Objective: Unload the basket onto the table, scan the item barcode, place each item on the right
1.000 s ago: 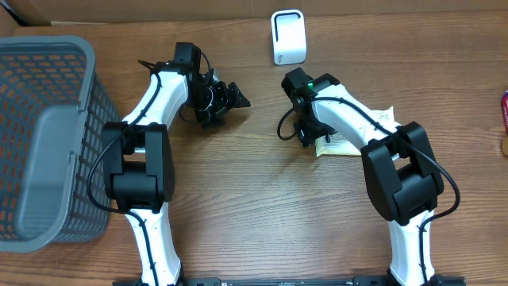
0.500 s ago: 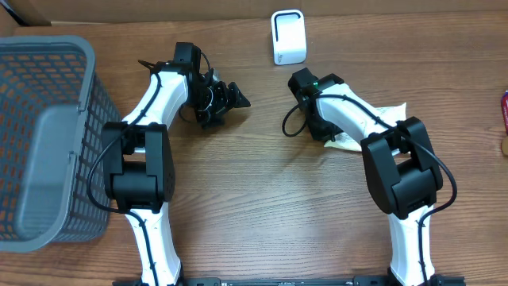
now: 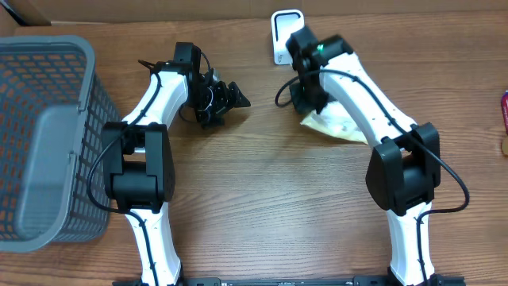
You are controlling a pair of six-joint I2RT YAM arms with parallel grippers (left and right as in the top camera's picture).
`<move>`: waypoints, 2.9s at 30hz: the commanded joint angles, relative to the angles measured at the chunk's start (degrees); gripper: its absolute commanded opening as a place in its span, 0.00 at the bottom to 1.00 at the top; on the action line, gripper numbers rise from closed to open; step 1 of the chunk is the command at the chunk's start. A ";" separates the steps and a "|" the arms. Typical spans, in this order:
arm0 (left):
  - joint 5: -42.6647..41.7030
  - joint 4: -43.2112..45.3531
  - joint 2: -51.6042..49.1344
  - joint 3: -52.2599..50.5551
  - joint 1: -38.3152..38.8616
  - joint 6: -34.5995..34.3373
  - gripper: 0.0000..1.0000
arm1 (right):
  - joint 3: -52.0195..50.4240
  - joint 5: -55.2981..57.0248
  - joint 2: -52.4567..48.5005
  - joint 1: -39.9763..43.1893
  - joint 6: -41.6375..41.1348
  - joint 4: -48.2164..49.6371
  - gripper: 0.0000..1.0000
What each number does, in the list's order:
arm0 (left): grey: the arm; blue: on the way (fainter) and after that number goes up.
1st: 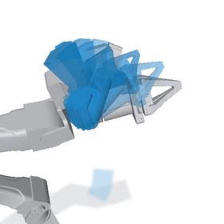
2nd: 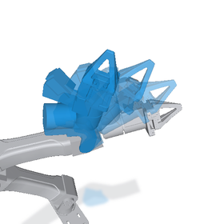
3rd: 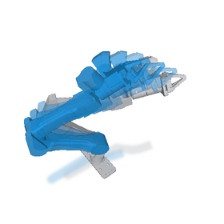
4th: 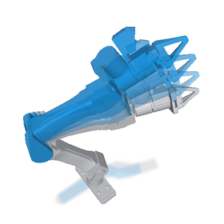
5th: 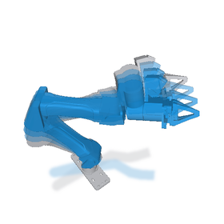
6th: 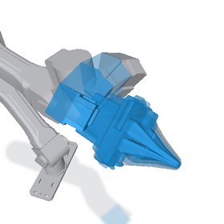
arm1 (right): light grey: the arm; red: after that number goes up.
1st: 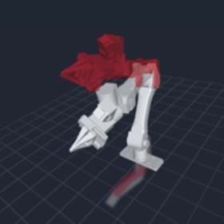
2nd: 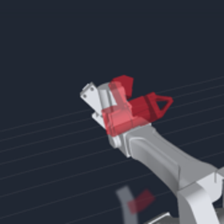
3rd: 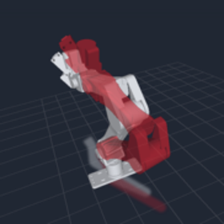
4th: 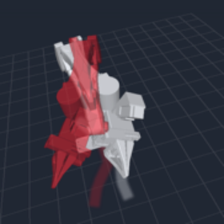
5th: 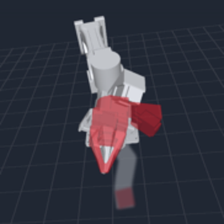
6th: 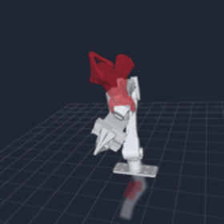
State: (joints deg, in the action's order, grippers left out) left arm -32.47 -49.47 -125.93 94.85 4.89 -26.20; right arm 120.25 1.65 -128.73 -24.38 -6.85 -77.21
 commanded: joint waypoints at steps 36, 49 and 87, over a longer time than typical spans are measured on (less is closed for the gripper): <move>0.13 0.50 -0.44 -0.35 0.22 0.87 0.87 | -20.31 -25.14 4.61 30.01 4.13 8.33 0.04; 0.35 0.66 -0.44 -0.35 0.24 0.87 0.87 | -0.85 -15.45 4.61 34.56 3.69 -9.60 0.75; 3.06 0.04 -0.44 -0.35 0.31 0.85 0.88 | -25.29 -7.08 4.42 20.46 -68.61 15.93 0.84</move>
State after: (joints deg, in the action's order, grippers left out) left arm -30.30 -49.50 -125.93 94.85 4.89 -26.20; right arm 97.25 -6.00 -125.62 -2.31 -73.54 -62.83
